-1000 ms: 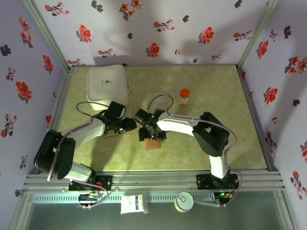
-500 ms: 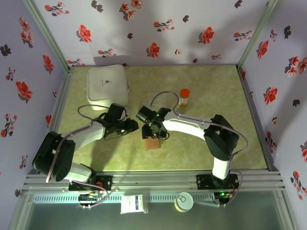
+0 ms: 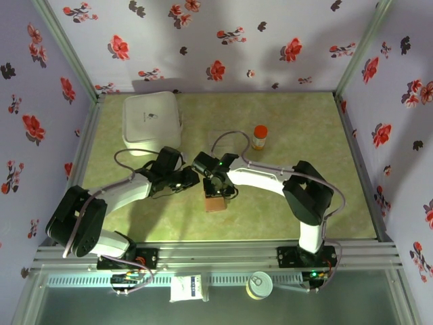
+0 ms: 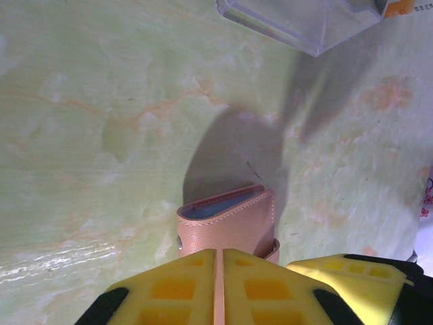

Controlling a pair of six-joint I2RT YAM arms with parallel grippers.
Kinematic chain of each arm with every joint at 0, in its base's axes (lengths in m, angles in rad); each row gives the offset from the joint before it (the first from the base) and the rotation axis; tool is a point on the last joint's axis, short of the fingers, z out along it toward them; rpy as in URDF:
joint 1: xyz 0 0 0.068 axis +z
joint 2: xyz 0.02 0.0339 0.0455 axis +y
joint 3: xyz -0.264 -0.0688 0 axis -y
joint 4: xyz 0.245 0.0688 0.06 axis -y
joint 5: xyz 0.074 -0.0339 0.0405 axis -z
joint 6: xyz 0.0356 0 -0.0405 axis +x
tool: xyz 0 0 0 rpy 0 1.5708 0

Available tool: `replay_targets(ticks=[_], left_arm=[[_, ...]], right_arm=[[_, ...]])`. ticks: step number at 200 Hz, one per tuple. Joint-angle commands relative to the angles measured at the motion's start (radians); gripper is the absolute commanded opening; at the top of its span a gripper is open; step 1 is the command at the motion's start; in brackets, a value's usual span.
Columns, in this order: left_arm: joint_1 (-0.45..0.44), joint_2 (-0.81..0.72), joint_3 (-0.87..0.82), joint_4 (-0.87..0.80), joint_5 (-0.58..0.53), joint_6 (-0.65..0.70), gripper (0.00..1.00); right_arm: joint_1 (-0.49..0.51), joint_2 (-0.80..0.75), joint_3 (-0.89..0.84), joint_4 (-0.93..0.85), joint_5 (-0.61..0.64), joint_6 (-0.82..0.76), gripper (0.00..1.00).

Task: Take the credit cards out of the card holder

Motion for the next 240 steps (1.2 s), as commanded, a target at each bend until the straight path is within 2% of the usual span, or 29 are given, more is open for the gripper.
replay_targets(ticks=[1, 77, 93, 181, 240], left_arm=[[-0.016, 0.014, -0.016, 0.028, 0.006, -0.026, 0.09], [-0.061, 0.056, 0.000, 0.041, 0.011, -0.058, 0.08], [-0.070, 0.066, 0.000, 0.044, 0.011, -0.068, 0.08], [-0.115, 0.093, -0.021, 0.079, 0.011, -0.104, 0.06], [-0.133, 0.143, -0.032, 0.111, 0.011, -0.118, 0.06]], right_arm=[[-0.006, 0.031, 0.017, -0.031, -0.014, -0.014, 0.39], [-0.008, 0.075, 0.004, -0.003, -0.035, -0.019, 0.35], [-0.008, 0.076, -0.008, 0.014, -0.041, -0.019, 0.30], [-0.027, 0.051, -0.075, 0.085, -0.076, -0.010, 0.18], [-0.027, -0.008, -0.087, 0.073, -0.053, 0.000, 0.17]])
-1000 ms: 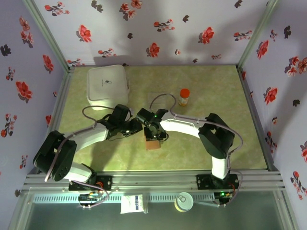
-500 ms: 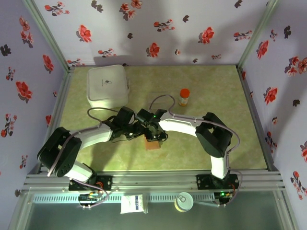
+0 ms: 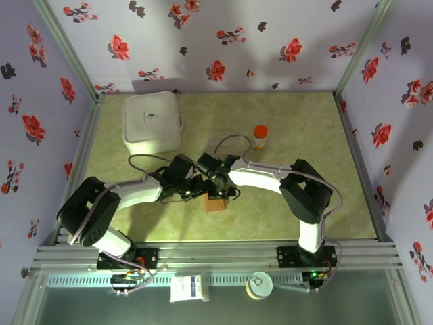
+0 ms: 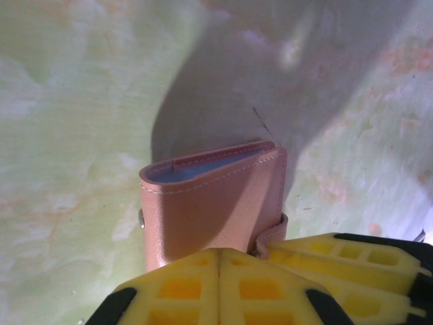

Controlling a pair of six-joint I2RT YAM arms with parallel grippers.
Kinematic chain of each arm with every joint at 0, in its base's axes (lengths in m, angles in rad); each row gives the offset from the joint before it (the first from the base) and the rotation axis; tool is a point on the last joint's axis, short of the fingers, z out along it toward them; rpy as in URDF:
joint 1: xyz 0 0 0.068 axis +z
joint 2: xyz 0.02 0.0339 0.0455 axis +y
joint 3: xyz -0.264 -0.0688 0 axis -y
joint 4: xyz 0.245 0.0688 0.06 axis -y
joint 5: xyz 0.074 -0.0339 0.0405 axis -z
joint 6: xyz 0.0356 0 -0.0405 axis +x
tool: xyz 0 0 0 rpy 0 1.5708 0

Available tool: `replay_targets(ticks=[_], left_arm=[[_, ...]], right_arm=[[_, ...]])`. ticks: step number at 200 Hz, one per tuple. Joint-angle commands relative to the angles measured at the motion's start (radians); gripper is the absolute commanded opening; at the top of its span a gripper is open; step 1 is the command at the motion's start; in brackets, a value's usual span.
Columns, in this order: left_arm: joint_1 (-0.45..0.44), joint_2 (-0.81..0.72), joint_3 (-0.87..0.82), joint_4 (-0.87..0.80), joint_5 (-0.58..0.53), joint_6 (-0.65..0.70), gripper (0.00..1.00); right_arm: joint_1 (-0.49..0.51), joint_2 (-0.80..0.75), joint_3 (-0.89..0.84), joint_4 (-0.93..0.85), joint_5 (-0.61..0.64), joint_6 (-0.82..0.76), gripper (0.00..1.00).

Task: Take the credit cards out of the card holder

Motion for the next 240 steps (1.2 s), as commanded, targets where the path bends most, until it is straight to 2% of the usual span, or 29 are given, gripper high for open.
replay_targets(ticks=[1, 96, 240], left_arm=[[-0.011, 0.030, -0.020, 0.029, 0.011, -0.018, 0.06], [-0.010, 0.029, -0.017, -0.020, -0.025, 0.003, 0.06], [-0.011, 0.006, 0.009, -0.045, -0.025, 0.014, 0.07]], right_arm=[[-0.002, -0.020, -0.025, 0.001, 0.008, 0.006, 0.17], [-0.038, -0.107, -0.053, -0.064, 0.075, -0.017, 0.22], [-0.079, -0.047, -0.120, 0.023, 0.035, -0.025, 0.22]])
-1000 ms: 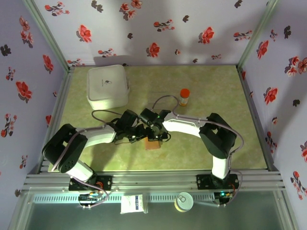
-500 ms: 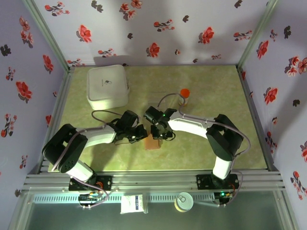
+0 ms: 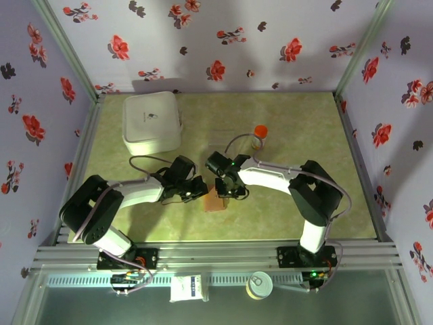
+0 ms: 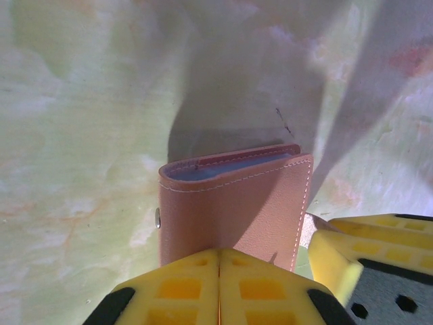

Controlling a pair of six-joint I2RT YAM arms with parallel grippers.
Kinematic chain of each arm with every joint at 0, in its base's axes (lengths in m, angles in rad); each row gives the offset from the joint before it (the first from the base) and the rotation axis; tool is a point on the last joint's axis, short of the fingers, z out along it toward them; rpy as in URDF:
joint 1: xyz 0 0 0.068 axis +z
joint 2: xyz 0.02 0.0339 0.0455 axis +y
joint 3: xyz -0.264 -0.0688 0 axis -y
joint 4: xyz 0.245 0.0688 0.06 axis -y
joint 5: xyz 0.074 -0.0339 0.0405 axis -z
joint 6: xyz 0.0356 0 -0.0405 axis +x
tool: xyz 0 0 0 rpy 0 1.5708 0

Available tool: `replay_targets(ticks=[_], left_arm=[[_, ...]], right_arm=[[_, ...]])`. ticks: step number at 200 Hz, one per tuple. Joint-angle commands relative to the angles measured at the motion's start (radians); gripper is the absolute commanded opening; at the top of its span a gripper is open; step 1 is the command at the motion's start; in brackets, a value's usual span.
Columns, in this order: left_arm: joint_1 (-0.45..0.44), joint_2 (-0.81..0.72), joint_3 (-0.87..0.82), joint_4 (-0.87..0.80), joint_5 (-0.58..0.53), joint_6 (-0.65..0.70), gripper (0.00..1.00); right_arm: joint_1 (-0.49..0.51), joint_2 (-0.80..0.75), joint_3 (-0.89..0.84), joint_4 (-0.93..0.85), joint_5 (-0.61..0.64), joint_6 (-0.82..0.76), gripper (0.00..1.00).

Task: Take the credit cards out of the card holder

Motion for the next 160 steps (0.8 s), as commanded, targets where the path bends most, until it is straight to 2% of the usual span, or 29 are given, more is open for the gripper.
replay_targets(ticks=[1, 55, 108, 160], left_arm=[[-0.008, -0.011, 0.019, -0.052, -0.013, 0.016, 0.07], [-0.008, -0.025, 0.019, -0.042, -0.015, 0.010, 0.08], [0.001, -0.074, 0.017, -0.051, -0.045, 0.012, 0.10], [0.065, -0.111, -0.011, -0.053, -0.039, 0.018, 0.12]], right_arm=[[-0.013, 0.024, -0.021, 0.014, -0.007, -0.016, 0.22], [-0.017, 0.010, -0.038, 0.032, -0.012, -0.011, 0.15], [-0.034, -0.051, -0.050, -0.004, 0.015, -0.015, 0.13], [-0.045, -0.107, -0.027, -0.077, 0.043, -0.028, 0.13]])
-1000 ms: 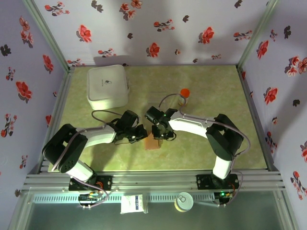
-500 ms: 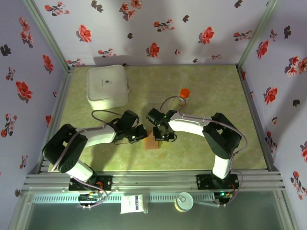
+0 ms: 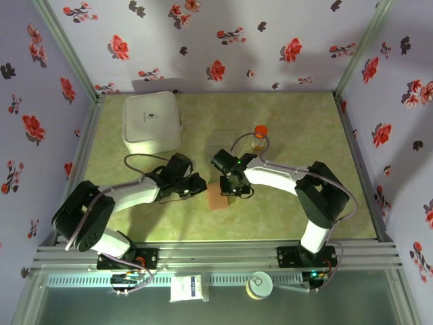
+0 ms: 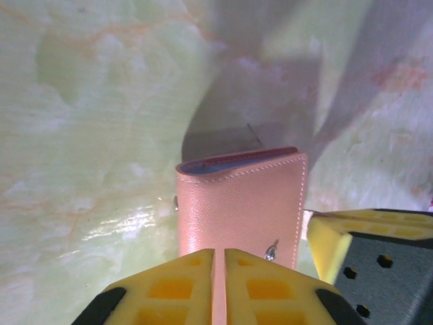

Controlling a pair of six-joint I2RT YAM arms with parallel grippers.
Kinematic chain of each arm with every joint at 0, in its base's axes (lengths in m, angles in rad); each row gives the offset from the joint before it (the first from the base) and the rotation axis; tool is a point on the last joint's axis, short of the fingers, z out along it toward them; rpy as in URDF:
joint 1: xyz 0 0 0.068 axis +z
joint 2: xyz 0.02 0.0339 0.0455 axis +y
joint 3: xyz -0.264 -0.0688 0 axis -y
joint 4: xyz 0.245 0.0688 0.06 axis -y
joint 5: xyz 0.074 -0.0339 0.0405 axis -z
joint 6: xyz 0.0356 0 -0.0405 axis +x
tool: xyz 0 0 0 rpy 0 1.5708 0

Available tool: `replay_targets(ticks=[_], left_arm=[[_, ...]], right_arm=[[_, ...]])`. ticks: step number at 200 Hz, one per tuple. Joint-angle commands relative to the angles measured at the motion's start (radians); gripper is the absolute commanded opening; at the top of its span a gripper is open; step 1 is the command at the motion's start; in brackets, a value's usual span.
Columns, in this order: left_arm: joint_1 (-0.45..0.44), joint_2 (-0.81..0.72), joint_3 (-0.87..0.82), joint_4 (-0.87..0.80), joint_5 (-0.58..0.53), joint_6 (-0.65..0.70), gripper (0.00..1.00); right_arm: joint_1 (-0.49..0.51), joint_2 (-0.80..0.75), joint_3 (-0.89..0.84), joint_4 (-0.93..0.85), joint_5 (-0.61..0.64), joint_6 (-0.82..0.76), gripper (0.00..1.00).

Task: Take the credit cards out of the card holder

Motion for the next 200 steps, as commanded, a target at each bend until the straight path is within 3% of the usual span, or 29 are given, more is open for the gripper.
replay_targets(ticks=[1, 117, 200], left_arm=[[0.038, -0.035, -0.015, -0.023, -0.013, 0.019, 0.12], [0.171, -0.106, -0.064, -0.077, 0.055, 0.077, 0.14], [0.216, -0.129, -0.069, -0.116, 0.086, 0.108, 0.14]], right_arm=[[-0.006, -0.044, 0.012, -0.078, 0.040, -0.017, 0.13], [0.001, -0.096, 0.129, -0.162, 0.033, -0.025, 0.14], [0.046, 0.007, 0.266, -0.161, 0.007, -0.025, 0.14]])
